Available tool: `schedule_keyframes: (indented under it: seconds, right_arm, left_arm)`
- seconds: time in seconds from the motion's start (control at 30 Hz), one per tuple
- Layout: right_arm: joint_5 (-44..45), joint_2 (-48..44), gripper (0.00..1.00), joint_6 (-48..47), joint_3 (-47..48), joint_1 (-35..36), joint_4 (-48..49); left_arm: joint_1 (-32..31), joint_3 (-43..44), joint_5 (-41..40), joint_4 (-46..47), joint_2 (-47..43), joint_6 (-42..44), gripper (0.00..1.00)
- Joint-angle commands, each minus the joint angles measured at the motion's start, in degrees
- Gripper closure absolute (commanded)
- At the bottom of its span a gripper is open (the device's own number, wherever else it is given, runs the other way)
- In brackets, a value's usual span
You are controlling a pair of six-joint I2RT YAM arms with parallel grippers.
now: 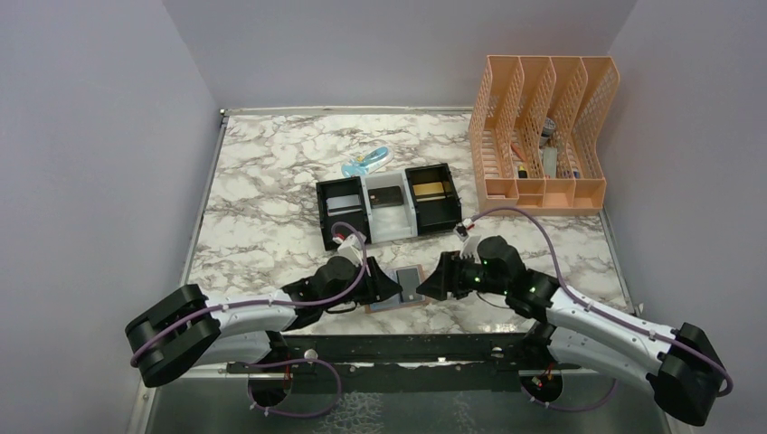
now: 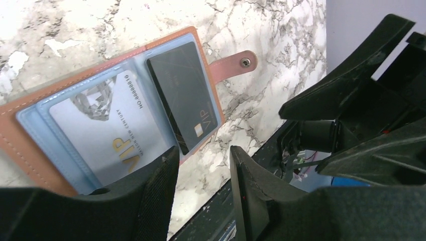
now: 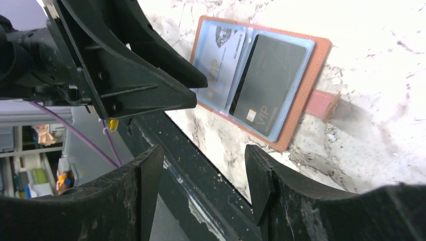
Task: Take the credit cards out of the card holder
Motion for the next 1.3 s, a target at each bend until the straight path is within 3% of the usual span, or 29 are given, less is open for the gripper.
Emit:
schedule_keyframes:
  seconds: [0.0, 0.27, 0.43, 0.57, 0.7, 0.97, 1.27]
  right_arm:
    - [7.9, -1.52, 0.41, -0.56, 0.56, 0.17, 0.93]
    - [12.34, 9.5, 0.62, -0.77, 0.76, 0.18, 13.92]
    - [14.4, 13.73, 0.64, 0.63, -3.23, 0.11, 25.12]
    - [15.06, 15.95, 0.64, 0.34, -1.44, 0.11, 24.34]
    - [14.35, 20.45, 0.66, -0.8, 3.44, 0.11, 17.6]
    - [10.25, 24.65, 0.67, 1.93, 1.57, 0.14, 19.1]
    - [13.76, 27.0, 0.71, 0.45, 2.55, 0.11, 12.46]
  left_arm:
    - [0.22, -1.01, -3.81, -1.43, -1.36, 0.11, 0.56]
    - [0.22, 2.05, -6.49, -0.67, 3.27, 1.41, 0.61]
    - [0.23, 6.69, -3.66, 1.63, 7.82, 4.14, 0.62]
    - [0.22, 7.95, -1.8, 1.72, 12.09, 4.25, 0.63]
    - [0.17, 7.33, -0.57, 1.95, 13.63, 3.82, 0.66]
    - [0.13, 4.31, -2.91, 2.62, 8.76, 5.91, 0.63]
    - [0.21, 6.67, -3.77, 4.68, 15.31, 6.81, 0.62]
